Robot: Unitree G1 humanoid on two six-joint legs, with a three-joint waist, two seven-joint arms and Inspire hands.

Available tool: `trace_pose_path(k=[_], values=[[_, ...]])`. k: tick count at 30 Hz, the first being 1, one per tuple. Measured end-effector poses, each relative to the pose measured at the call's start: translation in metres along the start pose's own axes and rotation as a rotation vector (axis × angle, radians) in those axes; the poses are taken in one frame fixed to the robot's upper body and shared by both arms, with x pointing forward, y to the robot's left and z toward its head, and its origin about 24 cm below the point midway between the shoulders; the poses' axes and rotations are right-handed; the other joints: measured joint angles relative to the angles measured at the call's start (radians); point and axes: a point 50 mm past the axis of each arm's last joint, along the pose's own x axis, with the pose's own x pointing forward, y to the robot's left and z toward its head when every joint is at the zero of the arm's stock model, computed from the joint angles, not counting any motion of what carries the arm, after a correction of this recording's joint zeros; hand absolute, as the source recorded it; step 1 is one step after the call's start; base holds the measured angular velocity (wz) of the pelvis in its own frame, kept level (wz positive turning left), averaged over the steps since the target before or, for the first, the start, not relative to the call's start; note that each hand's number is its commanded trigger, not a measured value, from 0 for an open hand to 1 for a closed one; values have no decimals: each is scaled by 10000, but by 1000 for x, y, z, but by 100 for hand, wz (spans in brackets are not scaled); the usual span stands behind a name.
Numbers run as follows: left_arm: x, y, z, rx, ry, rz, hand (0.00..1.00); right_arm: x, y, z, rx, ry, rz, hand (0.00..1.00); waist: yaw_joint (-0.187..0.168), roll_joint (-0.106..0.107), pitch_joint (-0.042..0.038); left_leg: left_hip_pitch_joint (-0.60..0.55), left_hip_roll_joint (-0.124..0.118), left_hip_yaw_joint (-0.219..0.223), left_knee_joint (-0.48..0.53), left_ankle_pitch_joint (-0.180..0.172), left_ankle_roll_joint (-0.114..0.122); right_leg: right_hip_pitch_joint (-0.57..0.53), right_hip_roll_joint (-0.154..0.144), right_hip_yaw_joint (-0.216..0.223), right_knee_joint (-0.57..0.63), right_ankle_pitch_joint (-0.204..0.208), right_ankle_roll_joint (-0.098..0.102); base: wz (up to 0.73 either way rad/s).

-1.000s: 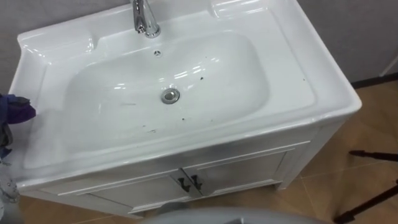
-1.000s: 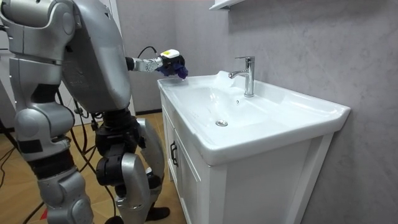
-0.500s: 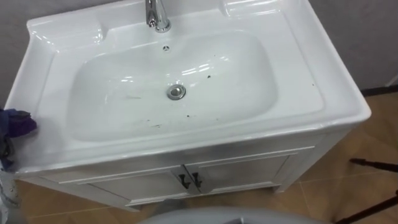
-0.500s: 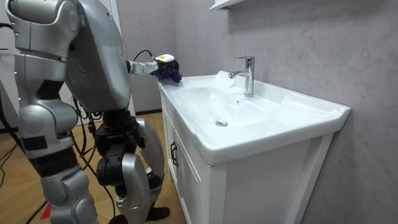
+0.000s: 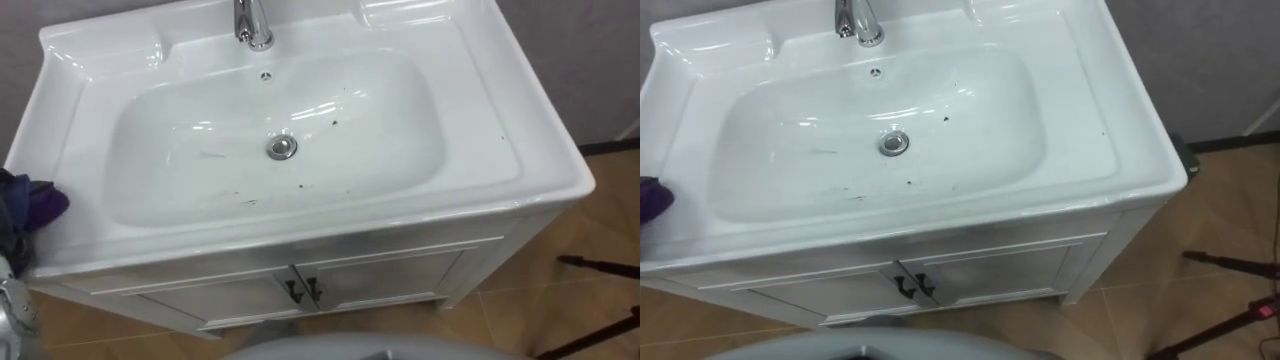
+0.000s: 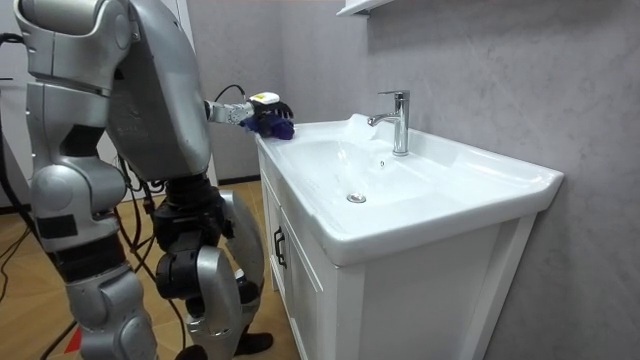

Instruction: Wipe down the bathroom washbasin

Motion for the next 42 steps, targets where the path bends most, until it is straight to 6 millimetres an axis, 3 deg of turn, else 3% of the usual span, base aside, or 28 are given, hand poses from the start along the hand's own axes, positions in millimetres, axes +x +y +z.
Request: trace_pose_path(k=[11,18,28,35,42], values=[[14,19,19,-973,-641,1125,0,1,7,-3,-388,39,30,0,-83,20,43,-116,-10,-52,135,-1,2,-8,32,-5,-20,-5,10,1],[15,35,28,-1434,-1085,1822,0,1,9,-2,-381,20,131,0,-260,106,-2,-97,-20,-50,96,0,1,23,86,1,-42,-11,20,1],[15,37,30,-1917,-1080,1893,0,1,11,-1,-380,5,347,0,-528,207,0,137,-50,-26,-94,1,0,209,78,9,-147,-10,21,0],[12,35,33,-3737,-644,1720,0,2,11,0,-434,-6,346,0,-549,159,35,132,-54,5,-93,1,0,194,11,3,-164,-10,21,0],[12,65,47,-5162,-1325,2868,0,3,14,6,-427,-174,194,0,-507,94,100,129,-64,-11,-93,0,0,202,26,-2,-175,-4,32,0]])
